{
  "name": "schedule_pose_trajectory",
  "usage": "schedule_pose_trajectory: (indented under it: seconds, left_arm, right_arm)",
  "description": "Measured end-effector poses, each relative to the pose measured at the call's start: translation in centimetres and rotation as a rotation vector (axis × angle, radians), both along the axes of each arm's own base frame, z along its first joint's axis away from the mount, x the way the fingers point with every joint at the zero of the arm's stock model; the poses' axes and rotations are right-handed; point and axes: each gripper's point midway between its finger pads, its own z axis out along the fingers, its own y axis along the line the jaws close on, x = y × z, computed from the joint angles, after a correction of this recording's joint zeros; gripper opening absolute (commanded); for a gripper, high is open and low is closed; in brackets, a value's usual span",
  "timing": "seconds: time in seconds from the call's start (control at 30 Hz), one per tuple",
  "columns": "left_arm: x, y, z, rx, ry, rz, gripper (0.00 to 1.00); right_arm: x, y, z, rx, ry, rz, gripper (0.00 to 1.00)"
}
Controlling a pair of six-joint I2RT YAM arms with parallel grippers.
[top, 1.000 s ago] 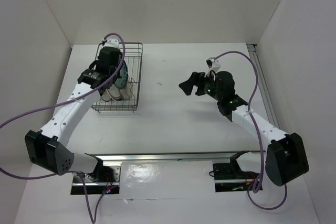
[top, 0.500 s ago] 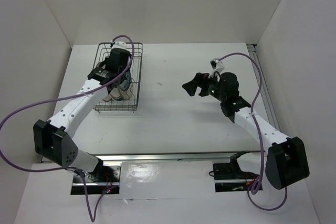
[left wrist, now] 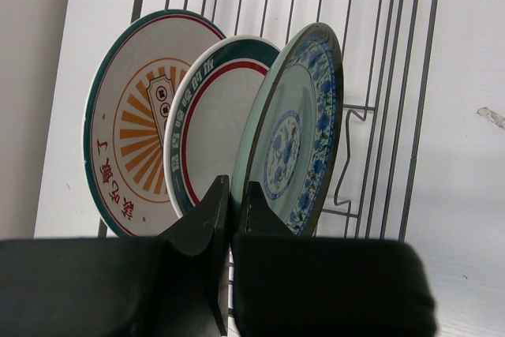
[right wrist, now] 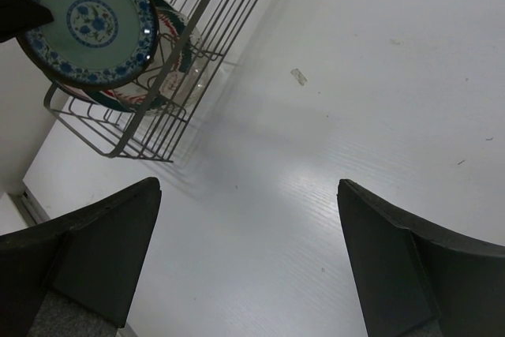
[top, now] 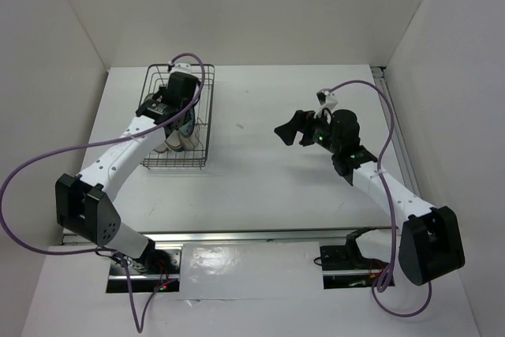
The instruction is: Load the plates into the dish rack
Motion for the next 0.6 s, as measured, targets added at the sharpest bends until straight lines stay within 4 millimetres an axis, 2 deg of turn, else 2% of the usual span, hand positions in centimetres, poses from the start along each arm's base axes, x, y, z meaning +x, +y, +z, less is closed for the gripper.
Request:
schedule_pose_trajectory:
  seconds: [0.23, 0.6]
  left_arm:
    - [0.4, -0.2, -0.1, -0.008, 0.008, 0.009, 0.0]
    - [0.8, -0.4, -1.2, 0.002, 0.038, 0.013, 0.0]
  right_arm:
    - [-0.3, -0.5, -0.9, -0.003, 0.015, -0.006, 1.0]
    - [-0.7, -0.7, 0.1, 0.008, -0.016, -0.005, 1.0]
